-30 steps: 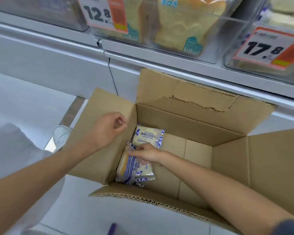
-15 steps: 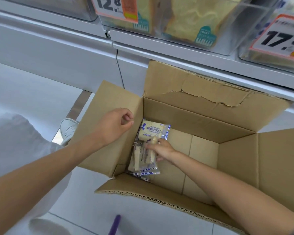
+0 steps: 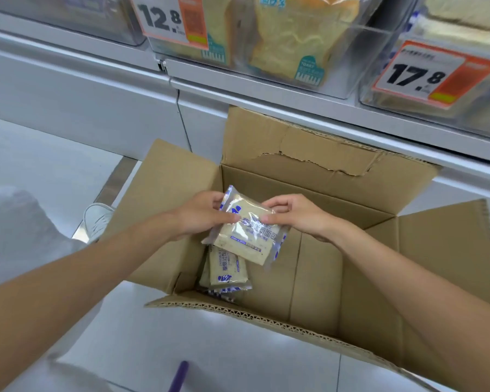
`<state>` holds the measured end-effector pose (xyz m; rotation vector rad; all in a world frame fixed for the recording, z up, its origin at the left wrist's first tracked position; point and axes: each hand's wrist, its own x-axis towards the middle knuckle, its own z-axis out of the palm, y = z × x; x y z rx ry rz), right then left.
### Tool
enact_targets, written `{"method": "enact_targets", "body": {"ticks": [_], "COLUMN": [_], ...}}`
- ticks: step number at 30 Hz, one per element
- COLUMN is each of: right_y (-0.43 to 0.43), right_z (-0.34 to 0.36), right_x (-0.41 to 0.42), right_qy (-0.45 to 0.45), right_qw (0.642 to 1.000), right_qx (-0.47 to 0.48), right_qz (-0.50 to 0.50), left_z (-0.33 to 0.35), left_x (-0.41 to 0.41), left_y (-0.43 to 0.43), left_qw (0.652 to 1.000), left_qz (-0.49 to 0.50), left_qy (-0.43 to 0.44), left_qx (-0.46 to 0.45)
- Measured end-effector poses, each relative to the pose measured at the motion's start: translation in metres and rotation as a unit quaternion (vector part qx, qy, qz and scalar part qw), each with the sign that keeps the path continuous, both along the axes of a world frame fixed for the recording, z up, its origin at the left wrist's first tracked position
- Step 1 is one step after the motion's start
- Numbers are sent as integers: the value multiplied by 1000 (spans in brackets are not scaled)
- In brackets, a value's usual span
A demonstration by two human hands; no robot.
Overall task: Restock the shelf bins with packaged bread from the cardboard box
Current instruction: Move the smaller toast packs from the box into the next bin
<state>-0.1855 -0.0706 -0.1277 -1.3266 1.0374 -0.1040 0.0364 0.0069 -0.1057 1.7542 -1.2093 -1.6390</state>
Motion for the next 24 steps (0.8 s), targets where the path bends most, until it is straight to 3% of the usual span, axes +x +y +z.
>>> {"method": "enact_targets", "body": {"ticks": [4, 7, 12, 19, 24], "right_y": [2, 24, 72, 82, 85], "right_z": [-26, -72, -136, -170, -168], "right_x": [-10, -8, 21, 37, 32], "right_qy": [-2, 85, 99, 133, 92], "right_qw": [991, 994, 980, 976, 961], "right_qx": [-28, 21, 167, 166, 247], "right_qz": [-128, -67, 46, -45, -90], "left_z": [8, 11, 0, -3, -3], "left_x": [24, 42, 45, 37, 33], "left_y": [2, 7, 8, 0, 0], "left_qw": [986, 973, 980, 987, 986], "left_qz": [146, 195, 183, 161, 166], "left_qy": [79, 119, 71, 29, 16], "left_qx": [29, 14, 9, 1, 4]}}
